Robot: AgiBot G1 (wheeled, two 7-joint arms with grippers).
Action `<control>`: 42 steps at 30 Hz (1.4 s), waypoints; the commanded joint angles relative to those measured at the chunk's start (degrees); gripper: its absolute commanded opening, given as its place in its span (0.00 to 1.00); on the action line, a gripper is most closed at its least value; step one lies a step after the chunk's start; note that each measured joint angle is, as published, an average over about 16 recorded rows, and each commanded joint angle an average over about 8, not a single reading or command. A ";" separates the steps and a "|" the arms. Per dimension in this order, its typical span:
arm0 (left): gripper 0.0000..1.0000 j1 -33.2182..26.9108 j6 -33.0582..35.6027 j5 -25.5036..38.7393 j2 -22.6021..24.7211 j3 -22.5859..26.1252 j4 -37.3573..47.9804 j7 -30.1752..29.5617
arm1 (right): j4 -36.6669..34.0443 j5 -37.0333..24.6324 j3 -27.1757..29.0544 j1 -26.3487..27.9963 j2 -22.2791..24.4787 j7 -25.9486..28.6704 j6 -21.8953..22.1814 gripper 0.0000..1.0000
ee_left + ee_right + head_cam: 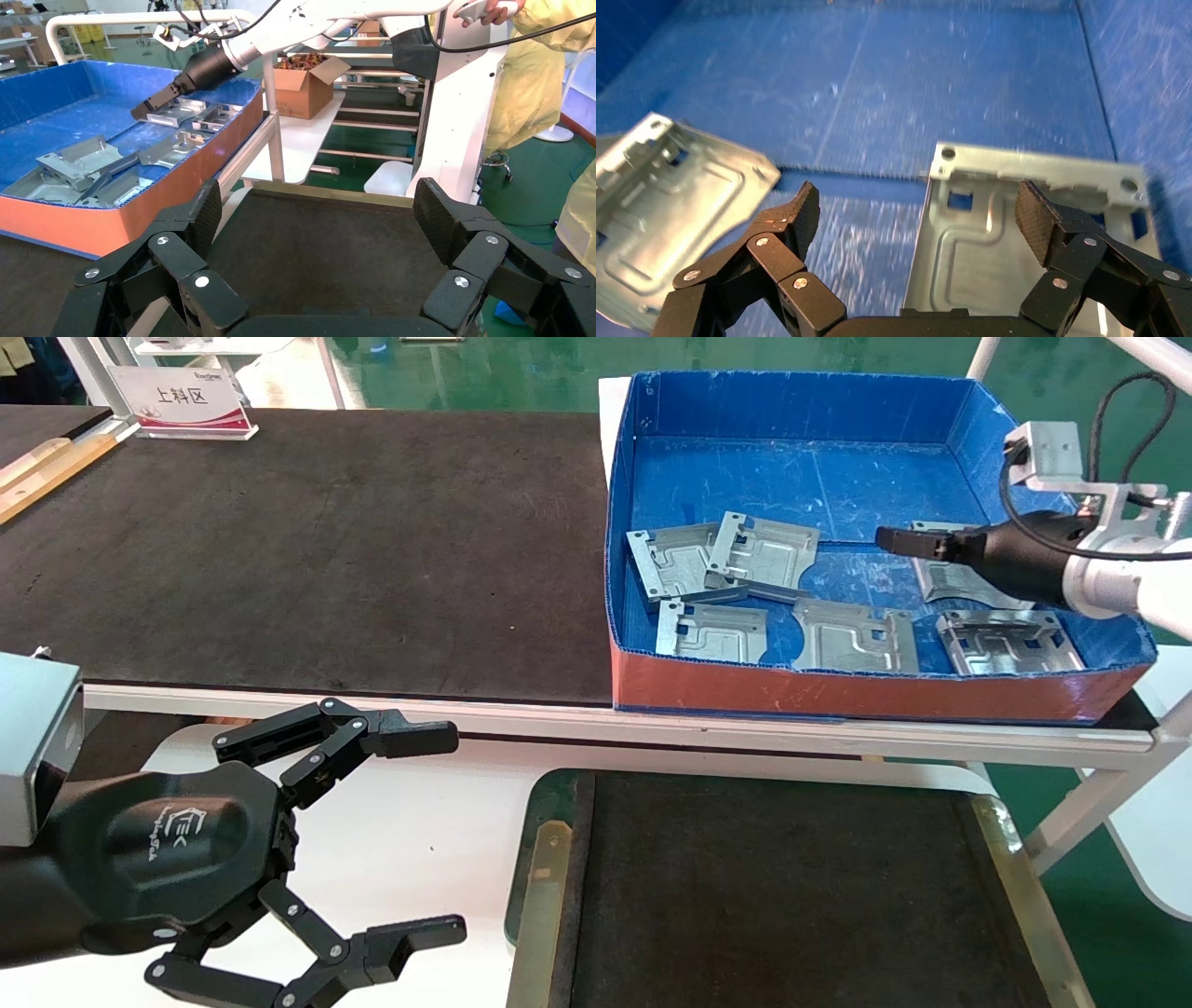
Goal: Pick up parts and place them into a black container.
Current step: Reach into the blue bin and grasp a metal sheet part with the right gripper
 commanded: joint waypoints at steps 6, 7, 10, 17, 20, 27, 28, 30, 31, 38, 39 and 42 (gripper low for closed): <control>1.00 0.00 0.00 0.00 0.00 0.00 0.00 0.00 | -0.53 -2.03 -1.42 0.19 -0.61 2.40 1.25 0.04; 1.00 0.00 0.00 0.00 0.00 0.00 0.00 0.00 | -0.44 -2.20 -1.54 0.16 -0.63 2.60 1.46 0.00; 1.00 0.00 0.00 0.00 0.00 0.00 0.00 0.00 | -0.11 -2.57 -1.80 0.07 -0.61 3.12 1.84 0.00; 1.00 0.00 0.00 0.00 0.00 0.00 0.00 0.00 | 0.74 -3.08 -2.17 -0.13 -0.37 3.91 1.79 0.00; 1.00 0.00 0.00 0.00 0.00 0.00 0.00 0.00 | 0.97 -3.26 -2.30 -0.26 -0.34 4.17 1.72 0.00; 1.00 0.00 0.00 0.00 0.00 0.01 0.00 0.00 | 1.58 -3.54 -2.50 -0.57 -0.36 4.51 1.34 0.00; 1.00 0.00 0.00 0.00 0.00 0.01 0.00 0.00 | 1.67 -3.58 -2.52 -0.62 -0.36 4.51 1.30 0.00; 1.00 0.00 0.00 0.00 0.00 0.01 0.00 0.00 | 1.83 -3.67 -2.58 -0.70 -0.37 4.48 1.24 0.00; 1.00 0.00 0.00 0.00 0.00 0.01 0.00 0.00 | 1.91 -3.71 -2.61 -0.72 -0.38 4.47 1.21 0.00; 1.00 0.00 0.00 -0.01 0.00 0.01 0.00 0.00 | 2.27 -4.01 -2.82 -0.66 -0.44 4.46 0.96 0.00; 1.00 0.00 0.00 -0.01 0.00 0.01 0.00 0.00 | 2.30 -4.04 -2.85 -0.65 -0.43 4.45 0.92 0.00; 1.00 0.00 0.00 -0.01 0.00 0.01 0.00 0.00 | 2.38 -4.14 -2.92 -0.61 -0.36 4.42 0.78 0.00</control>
